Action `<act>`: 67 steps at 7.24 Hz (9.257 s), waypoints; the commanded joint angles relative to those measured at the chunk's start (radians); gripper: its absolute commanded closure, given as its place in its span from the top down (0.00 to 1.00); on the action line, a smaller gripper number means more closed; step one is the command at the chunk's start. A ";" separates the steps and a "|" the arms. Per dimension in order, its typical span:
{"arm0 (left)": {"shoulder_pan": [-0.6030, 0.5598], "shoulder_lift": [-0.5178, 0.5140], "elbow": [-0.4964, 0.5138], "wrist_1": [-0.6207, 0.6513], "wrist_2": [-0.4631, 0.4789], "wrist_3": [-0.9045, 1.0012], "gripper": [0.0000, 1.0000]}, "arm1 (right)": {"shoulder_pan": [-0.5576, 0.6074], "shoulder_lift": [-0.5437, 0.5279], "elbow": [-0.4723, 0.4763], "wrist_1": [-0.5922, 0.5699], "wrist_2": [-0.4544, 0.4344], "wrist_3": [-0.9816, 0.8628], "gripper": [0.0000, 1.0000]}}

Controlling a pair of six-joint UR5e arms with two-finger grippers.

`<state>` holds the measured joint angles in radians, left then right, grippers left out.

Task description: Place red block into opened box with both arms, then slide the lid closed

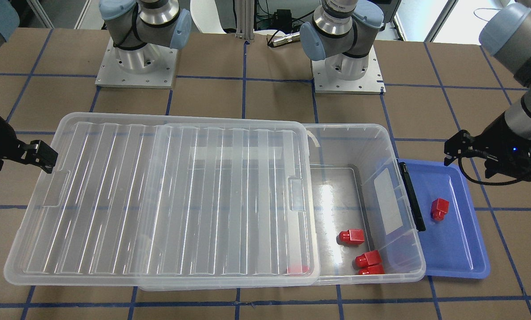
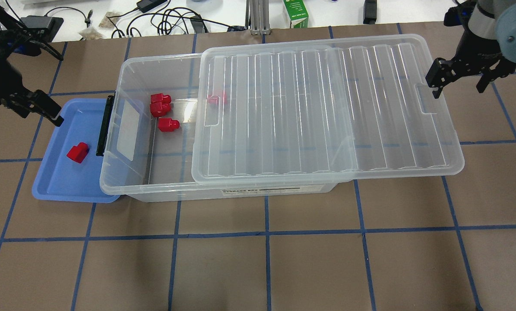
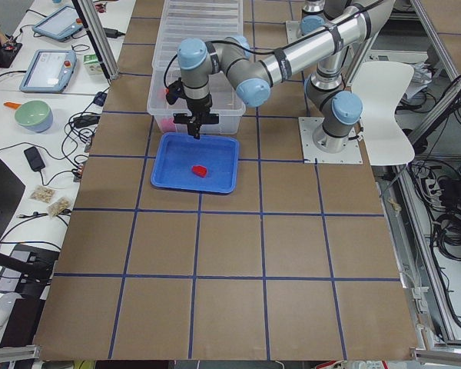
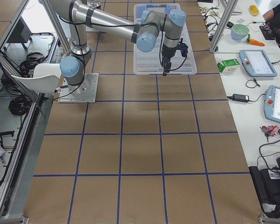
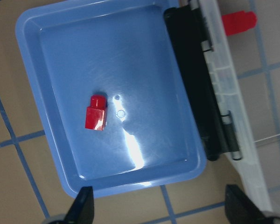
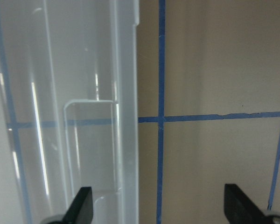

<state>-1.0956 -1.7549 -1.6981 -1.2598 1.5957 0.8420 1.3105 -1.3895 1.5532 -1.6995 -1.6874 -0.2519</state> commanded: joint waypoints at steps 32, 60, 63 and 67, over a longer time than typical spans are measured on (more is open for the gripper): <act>-0.425 -0.044 -0.232 0.191 -0.048 -0.727 0.00 | 0.030 -0.227 0.005 0.205 0.074 0.128 1.00; -0.457 0.176 0.121 -0.270 0.000 -0.738 1.00 | -0.106 0.087 0.033 -0.011 -0.018 -0.017 1.00; -0.457 0.175 0.124 -0.270 0.000 -0.738 1.00 | -0.103 0.084 0.050 -0.012 -0.014 -0.017 1.00; -0.455 0.176 0.135 -0.271 0.001 -0.738 1.00 | -0.051 0.081 0.047 -0.014 0.029 -0.014 1.00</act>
<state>-1.5520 -1.5786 -1.5681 -1.5310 1.5965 0.1043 1.2336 -1.3086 1.6013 -1.7122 -1.6754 -0.2673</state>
